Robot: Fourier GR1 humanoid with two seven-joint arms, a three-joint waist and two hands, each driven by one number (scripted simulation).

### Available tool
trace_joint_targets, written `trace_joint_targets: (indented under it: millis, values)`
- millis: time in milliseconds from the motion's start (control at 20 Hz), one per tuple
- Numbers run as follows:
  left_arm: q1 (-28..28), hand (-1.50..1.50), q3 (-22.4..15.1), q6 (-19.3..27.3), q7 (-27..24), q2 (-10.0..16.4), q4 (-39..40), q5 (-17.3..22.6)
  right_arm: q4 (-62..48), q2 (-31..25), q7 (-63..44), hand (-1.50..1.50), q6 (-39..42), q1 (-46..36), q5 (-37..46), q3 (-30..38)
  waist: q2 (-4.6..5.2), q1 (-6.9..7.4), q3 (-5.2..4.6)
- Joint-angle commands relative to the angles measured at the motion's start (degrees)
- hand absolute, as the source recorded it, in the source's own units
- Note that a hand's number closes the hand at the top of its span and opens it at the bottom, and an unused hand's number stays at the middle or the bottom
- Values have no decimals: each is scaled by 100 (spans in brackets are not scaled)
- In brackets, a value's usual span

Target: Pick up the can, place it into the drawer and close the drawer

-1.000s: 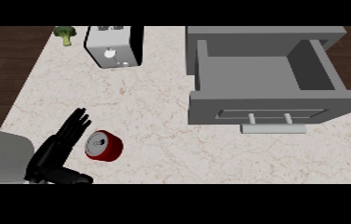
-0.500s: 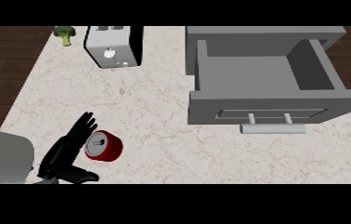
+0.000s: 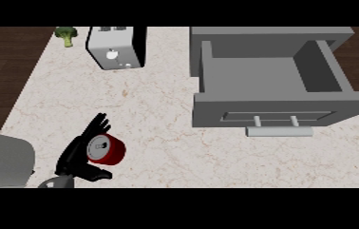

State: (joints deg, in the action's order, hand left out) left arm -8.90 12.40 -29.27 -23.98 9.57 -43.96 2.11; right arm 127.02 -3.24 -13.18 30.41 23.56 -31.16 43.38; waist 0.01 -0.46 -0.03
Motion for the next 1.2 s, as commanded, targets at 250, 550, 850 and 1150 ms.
trace_joint_targets:
  millis: [250,550,850,1150]
  values:
    - [-451,150,48,-380,121,-134,443,390,160,249,-71,-150,275,245,-211,170,-4,-7,1]
    - [-113,150,-246,-789,731,-330,-529,670,324,312,-11,-150,-99,180,256,-341,-14,36,6]
    - [-380,150,42,-183,850,-588,-759,1025,105,-26,-353,-150,0,81,-484,232,-11,8,3]
    - [-768,150,452,1740,861,-947,-1292,1473,162,320,-130,-150,195,315,-297,142,-37,8,9]
